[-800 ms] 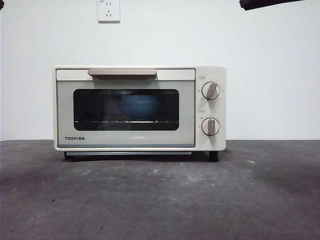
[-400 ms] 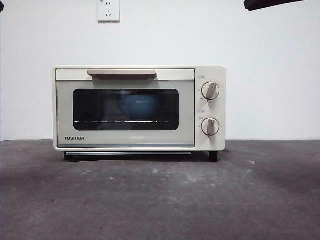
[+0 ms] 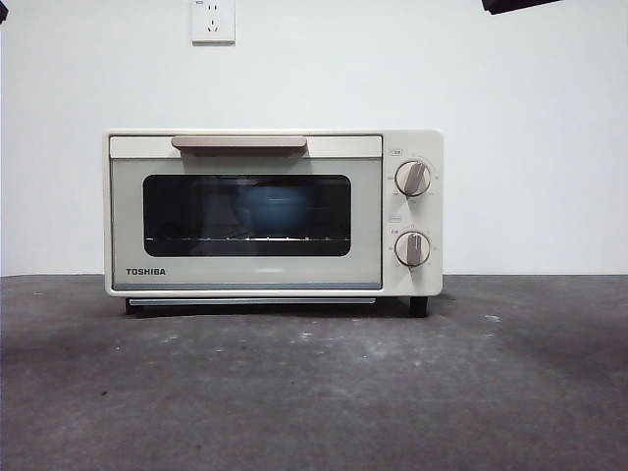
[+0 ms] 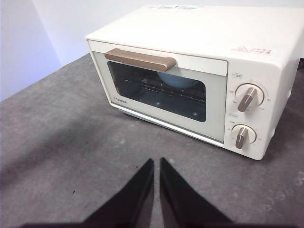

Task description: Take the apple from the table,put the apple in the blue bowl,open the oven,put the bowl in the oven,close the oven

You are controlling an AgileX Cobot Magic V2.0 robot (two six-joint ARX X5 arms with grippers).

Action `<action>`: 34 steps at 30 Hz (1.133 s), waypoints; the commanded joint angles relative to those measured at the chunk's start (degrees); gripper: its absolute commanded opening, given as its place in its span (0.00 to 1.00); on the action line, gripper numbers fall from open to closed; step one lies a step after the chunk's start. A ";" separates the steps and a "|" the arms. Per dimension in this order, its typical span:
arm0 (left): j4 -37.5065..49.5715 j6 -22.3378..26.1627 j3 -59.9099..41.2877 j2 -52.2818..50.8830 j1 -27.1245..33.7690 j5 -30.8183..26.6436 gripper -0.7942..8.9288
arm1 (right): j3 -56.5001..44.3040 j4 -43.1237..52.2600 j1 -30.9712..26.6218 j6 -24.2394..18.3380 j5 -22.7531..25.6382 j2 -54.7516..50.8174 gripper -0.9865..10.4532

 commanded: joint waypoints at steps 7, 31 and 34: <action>11.52 13.40 -5.40 -9.42 6.29 -12.52 0.09 | 0.04 0.57 0.55 -0.46 0.04 0.15 0.09; 18.03 14.23 -38.42 -32.79 11.87 -20.02 0.09 | 0.04 0.55 0.55 -0.48 0.04 0.11 0.09; 16.31 13.20 -39.47 -32.72 11.87 -20.02 0.09 | 0.04 0.55 0.55 -0.46 0.04 0.11 0.09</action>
